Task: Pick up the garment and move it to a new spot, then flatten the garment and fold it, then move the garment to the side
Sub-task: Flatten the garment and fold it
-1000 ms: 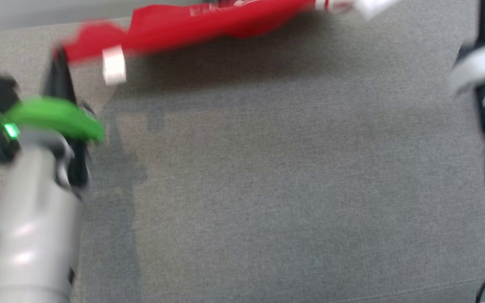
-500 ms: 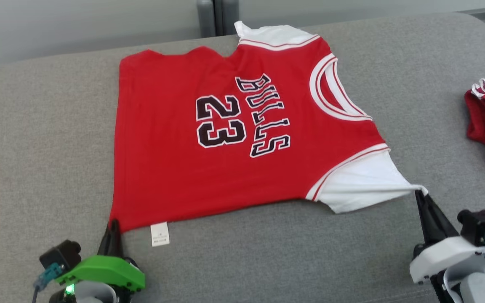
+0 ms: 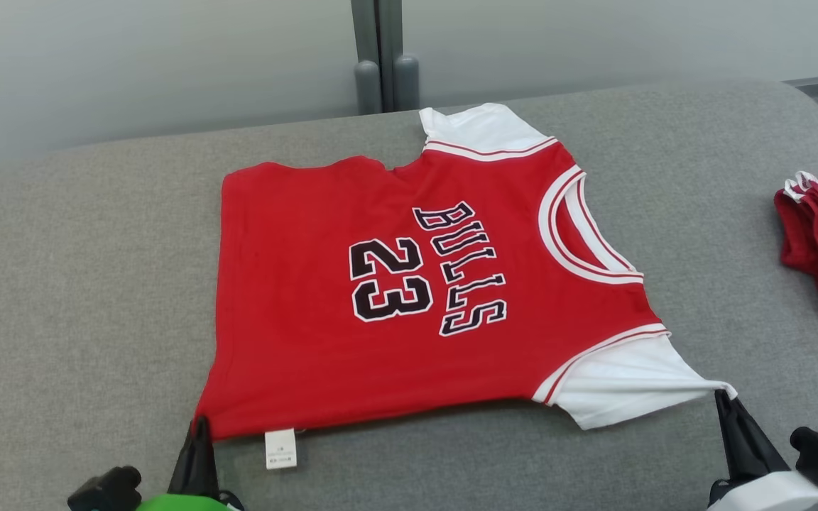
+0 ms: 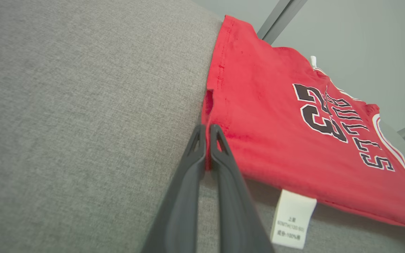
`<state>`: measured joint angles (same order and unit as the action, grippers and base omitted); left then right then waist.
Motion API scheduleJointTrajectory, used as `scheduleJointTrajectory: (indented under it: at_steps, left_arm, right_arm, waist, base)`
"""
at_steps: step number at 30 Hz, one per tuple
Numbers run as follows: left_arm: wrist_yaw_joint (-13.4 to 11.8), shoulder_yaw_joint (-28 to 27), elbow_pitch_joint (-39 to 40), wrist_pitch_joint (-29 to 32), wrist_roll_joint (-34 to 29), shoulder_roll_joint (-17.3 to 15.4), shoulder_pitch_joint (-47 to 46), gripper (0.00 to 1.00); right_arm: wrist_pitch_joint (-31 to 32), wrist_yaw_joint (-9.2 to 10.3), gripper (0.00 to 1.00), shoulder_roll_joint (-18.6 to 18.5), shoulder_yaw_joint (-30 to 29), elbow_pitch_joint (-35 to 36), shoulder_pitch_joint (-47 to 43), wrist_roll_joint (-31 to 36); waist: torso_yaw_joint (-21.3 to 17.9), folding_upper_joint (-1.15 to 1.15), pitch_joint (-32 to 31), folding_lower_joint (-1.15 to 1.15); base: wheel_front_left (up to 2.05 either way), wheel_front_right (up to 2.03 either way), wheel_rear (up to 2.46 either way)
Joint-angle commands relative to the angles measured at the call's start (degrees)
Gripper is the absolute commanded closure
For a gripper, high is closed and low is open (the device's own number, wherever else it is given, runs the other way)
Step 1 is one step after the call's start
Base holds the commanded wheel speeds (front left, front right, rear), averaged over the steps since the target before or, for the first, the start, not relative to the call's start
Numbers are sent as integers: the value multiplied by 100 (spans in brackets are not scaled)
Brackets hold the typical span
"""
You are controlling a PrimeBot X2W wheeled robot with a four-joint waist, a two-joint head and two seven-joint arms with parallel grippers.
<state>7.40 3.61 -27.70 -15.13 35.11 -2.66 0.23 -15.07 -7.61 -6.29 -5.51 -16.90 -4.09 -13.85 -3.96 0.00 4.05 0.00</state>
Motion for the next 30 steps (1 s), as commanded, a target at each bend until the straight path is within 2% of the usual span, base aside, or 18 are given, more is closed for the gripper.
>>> scheduleJointTrajectory:
  at_steps: [1, 4, 8, 19, 30]
  left_arm:
    - [8, -30, 177, 1, -10, -52, -23, 100]
    - [10, 73, 486, 2, 46, -48, -248, 100]
    - [11, 174, 476, 2, -25, -47, -669, 100]
    - [12, 578, -323, 2, -235, -45, -2096, 100]
    - [9, 462, -792, 2, -272, -45, -2850, 100]
  right_arm:
    - [-11, 23, 100, -33, -58, 96, 79, -26]
    - [-11, 22, 100, -89, -61, 236, 441, 15]
    - [-11, 19, 100, -193, 43, 64, 1132, 98]
    - [86, 18, 100, -450, 355, -1069, 3215, 475]
    - [5, 18, 100, -465, 321, -2053, 4315, 860]
  waist:
    - [59, 0, 79, 0]
    - [97, 0, 225, 0]
    - [131, 0, 479, 0]
    - [241, 0, 1151, 0]
    - [316, 0, 1484, 0]
  base:
    - [0, 0, 0]
    - [0, 0, 0]
    - [0, 0, 0]
    - [0, 0, 0]
    - [0, 0, 0]
